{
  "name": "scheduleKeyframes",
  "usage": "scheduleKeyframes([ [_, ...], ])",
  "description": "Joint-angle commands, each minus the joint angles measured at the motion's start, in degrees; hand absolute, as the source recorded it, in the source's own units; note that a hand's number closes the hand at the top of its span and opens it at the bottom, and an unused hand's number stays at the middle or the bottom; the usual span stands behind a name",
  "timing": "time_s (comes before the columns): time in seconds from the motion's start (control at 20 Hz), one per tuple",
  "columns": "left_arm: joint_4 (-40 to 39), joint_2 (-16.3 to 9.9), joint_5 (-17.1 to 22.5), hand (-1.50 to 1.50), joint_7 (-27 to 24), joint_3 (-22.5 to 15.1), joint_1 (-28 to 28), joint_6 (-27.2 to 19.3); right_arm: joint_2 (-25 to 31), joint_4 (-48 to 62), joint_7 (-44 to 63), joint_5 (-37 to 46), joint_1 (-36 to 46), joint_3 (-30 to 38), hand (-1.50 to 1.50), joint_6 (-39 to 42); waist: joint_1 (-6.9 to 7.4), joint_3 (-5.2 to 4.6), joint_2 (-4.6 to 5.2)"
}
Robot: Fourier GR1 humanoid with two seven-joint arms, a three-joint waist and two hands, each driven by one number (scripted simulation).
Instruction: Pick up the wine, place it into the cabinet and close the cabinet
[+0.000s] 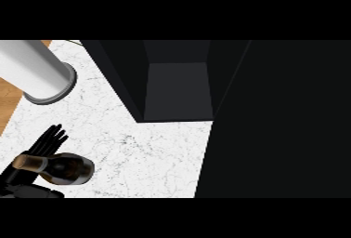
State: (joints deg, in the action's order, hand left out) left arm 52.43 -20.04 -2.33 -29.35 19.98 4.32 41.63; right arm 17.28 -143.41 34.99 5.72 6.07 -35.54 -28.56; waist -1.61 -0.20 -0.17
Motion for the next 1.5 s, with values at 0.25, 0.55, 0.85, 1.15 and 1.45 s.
scheduleKeyframes([
  [0.25,-9.75,0.27,-1.79,-1.5,-10.37,-5.21,2.74,5.6,3.27,-9.1,1.73,2.53,-1.94,1.51,-1.5,-0.4,-0.15,0.0,0.05],
  [0.55,-11.03,-1.97,-1.59,-1.5,-13.42,-7.28,2.18,6.23,3.01,-8.37,3.24,5.52,-0.71,-1.21,-1.5,-2.6,0.25,0.0,-0.17],
  [0.85,-15.84,1.4,0.17,-1.5,-16.19,-7.97,5.55,2.76,4.38,-7.01,2.89,3.54,0.6,-0.75,-1.5,-2.42,-0.05,-0.06,0.0],
  [1.15,-15.49,0.62,1.44,1.5,-15.96,-9.7,6.32,3.66,5.33,-6.81,4.02,3.39,1.83,-0.02,-1.5,-3.24,0.57,0.02,-0.03],
  [1.45,-15.65,-1.53,1.57,1.5,-21.05,-10.6,6.01,2.14,7.76,-9.96,1.62,1.58,-2.54,-0.63,-1.5,-3.92,0.07,0.07,-0.11],
])
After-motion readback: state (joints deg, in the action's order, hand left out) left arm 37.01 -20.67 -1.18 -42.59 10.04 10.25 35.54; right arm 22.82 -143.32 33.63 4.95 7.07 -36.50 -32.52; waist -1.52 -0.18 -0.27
